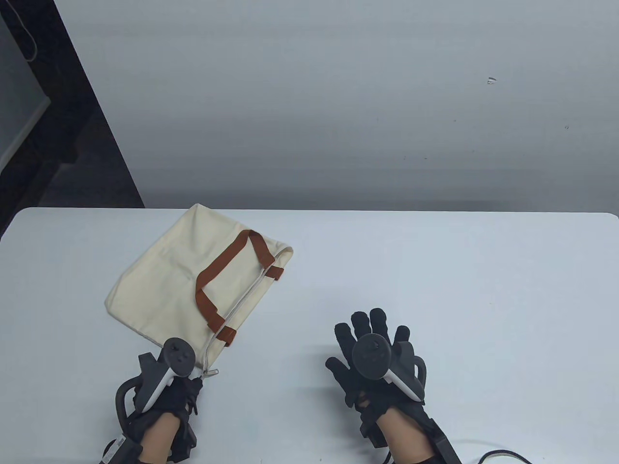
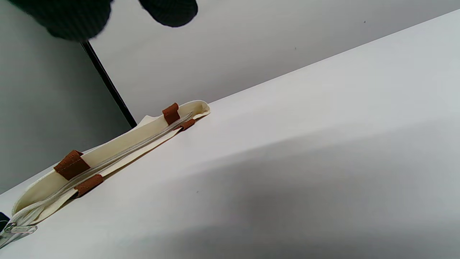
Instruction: Zip the canvas bag
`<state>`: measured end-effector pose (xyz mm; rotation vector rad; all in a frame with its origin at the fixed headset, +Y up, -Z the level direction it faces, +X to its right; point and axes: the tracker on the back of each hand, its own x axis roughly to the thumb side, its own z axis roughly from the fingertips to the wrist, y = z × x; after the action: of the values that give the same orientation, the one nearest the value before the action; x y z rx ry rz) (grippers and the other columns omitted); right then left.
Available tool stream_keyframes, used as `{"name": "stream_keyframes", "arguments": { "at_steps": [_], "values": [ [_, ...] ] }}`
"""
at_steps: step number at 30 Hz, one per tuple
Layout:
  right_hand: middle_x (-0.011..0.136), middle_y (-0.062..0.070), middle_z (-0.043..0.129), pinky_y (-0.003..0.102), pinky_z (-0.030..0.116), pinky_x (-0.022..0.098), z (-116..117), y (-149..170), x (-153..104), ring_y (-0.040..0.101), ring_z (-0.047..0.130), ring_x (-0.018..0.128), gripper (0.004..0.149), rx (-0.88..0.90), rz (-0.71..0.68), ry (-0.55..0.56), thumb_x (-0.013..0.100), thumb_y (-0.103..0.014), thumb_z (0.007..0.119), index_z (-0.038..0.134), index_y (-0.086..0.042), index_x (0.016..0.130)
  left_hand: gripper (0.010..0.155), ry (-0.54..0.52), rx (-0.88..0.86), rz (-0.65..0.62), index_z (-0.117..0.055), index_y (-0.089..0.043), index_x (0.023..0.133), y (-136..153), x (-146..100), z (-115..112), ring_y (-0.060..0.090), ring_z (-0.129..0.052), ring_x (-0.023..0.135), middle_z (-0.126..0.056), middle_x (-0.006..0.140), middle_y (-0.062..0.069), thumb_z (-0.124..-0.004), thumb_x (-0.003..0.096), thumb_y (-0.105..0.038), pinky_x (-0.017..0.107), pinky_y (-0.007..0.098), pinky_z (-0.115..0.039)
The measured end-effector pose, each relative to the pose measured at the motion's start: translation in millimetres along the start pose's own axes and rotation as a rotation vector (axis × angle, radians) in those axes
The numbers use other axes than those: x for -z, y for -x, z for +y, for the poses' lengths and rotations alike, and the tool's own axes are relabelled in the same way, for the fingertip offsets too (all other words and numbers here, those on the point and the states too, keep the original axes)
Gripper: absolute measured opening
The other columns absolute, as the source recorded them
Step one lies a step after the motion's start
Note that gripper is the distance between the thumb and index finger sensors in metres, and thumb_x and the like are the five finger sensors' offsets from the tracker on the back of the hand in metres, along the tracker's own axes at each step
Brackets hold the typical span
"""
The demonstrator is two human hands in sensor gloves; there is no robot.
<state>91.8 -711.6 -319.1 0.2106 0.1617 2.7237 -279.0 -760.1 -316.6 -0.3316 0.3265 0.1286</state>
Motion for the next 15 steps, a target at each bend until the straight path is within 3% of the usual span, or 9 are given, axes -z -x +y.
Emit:
{"name": "stream_keyframes", "arguments": {
  "at_steps": [5, 15],
  "values": [
    [0.11, -0.001, 0.012, 0.063, -0.007, 0.063, -1, 4, 1, 0.023, -0.008, 0.101, 0.07, 0.027, 0.014, -0.011, 0.04, -0.058, 0.063, 0.038, -0.034, 0.101, 0.058, -0.109, 0.057, 0.038, -0.078, -0.031, 0.085, -9, 2, -7, 0.027, -0.092, 0.065, -0.092, 0.073, -0.005, -0.088, 0.031, -0.048, 0.055, 0.05, -0.074],
    [0.11, 0.0, 0.013, 0.063, -0.006, 0.063, -1, 10, 1, 0.024, -0.007, 0.1, 0.07, 0.064, 0.029, -0.02, 0.04, -0.057, 0.063, 0.038, -0.033, 0.101, 0.04, -0.198, 0.075, 0.045, -0.086, -0.03, 0.071, -25, -1, -12, 0.023, -0.097, 0.047, -0.097, 0.053, -0.007, -0.088, 0.0338, -0.042, 0.048, 0.048, -0.079]
  ]
}}
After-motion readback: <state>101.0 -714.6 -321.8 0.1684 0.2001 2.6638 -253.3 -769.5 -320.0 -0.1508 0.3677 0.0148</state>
